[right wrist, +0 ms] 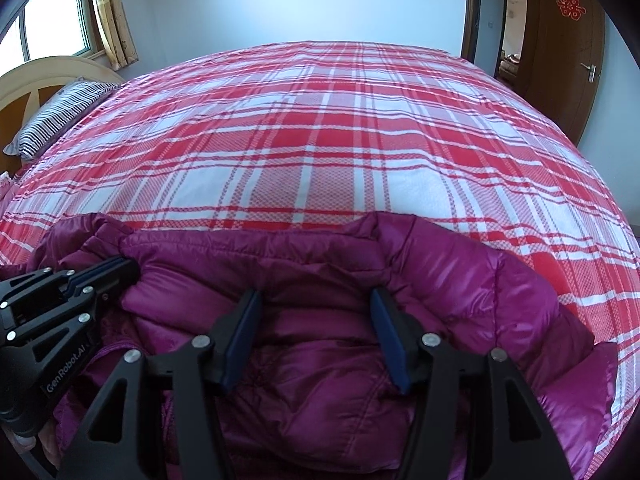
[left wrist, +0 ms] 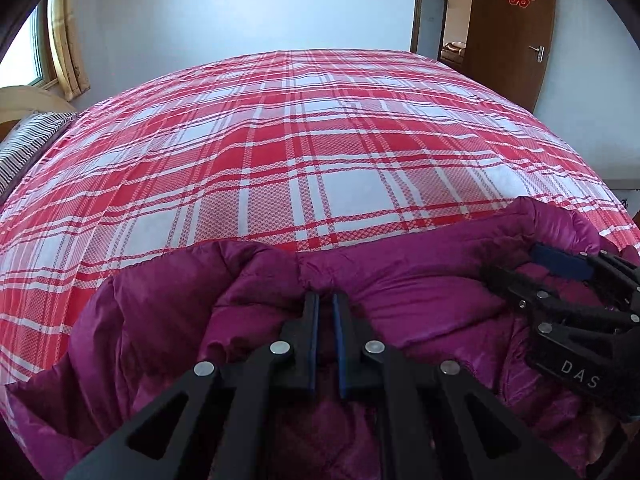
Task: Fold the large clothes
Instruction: 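Lift the hem with both tools and fold it up toward the collar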
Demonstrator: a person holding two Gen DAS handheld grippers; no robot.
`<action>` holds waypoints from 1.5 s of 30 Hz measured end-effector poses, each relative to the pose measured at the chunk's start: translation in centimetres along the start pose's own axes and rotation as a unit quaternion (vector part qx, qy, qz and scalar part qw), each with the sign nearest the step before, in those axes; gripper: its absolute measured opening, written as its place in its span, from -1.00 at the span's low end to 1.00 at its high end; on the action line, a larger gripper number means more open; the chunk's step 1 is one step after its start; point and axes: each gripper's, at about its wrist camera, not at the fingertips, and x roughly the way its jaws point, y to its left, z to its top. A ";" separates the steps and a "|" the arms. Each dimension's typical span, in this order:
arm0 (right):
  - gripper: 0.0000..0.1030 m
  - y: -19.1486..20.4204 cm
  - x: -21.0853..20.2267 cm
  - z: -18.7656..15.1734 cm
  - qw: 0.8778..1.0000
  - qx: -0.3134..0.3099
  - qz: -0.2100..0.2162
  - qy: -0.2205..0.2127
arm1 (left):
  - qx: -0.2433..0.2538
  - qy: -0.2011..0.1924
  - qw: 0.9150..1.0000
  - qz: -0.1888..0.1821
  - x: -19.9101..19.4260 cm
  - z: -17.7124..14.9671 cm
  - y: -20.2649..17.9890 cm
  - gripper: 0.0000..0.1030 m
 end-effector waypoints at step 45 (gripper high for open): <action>0.22 1.2 0.6 0.2 0.999 -0.030 -0.043 0.009 | 0.063 -0.002 0.995 0.073 0.6 -0.1 -2.5 -0.85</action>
